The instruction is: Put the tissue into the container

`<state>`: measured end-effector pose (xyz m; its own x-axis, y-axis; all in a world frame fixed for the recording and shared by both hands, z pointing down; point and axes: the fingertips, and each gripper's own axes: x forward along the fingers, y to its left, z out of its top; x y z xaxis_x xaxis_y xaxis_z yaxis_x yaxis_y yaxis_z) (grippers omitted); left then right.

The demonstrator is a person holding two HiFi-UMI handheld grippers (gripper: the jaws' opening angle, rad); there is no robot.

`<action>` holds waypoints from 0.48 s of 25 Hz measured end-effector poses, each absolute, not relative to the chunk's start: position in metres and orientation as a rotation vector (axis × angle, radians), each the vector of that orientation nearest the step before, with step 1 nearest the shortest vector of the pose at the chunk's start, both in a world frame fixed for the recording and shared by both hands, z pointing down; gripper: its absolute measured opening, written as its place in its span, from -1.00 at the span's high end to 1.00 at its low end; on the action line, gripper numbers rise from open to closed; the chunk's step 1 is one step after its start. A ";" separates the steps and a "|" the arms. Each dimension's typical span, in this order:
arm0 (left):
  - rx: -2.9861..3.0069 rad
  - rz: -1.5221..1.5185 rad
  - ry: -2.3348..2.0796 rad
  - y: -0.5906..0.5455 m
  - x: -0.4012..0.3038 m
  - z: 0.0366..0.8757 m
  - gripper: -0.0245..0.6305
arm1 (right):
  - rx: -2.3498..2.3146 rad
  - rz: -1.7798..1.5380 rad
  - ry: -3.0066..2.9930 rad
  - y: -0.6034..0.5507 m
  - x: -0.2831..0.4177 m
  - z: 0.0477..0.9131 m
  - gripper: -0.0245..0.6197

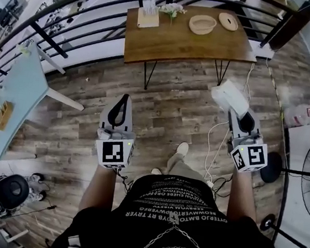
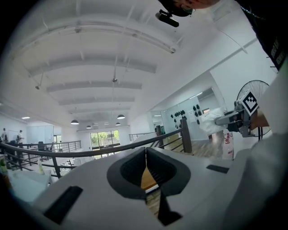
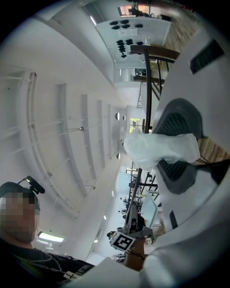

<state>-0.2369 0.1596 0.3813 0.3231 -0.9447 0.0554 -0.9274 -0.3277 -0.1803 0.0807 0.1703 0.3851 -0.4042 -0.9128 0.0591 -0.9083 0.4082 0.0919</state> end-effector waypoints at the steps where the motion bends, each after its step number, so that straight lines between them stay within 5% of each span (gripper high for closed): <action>1: -2.465 -0.233 1.749 0.151 -0.231 0.383 0.84 | 1.651 -0.068 -2.549 0.161 0.084 0.386 0.58; 12: -2.470 -0.252 1.751 0.066 -0.166 0.375 0.84 | 1.579 -0.094 -2.594 0.069 0.122 0.371 0.58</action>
<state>-0.1665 0.0657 0.3754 0.3241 -0.9430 0.0752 -0.9259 -0.3325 -0.1793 0.1225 0.0685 0.3706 -0.4559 -0.8883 0.0557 -0.8819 0.4593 0.1060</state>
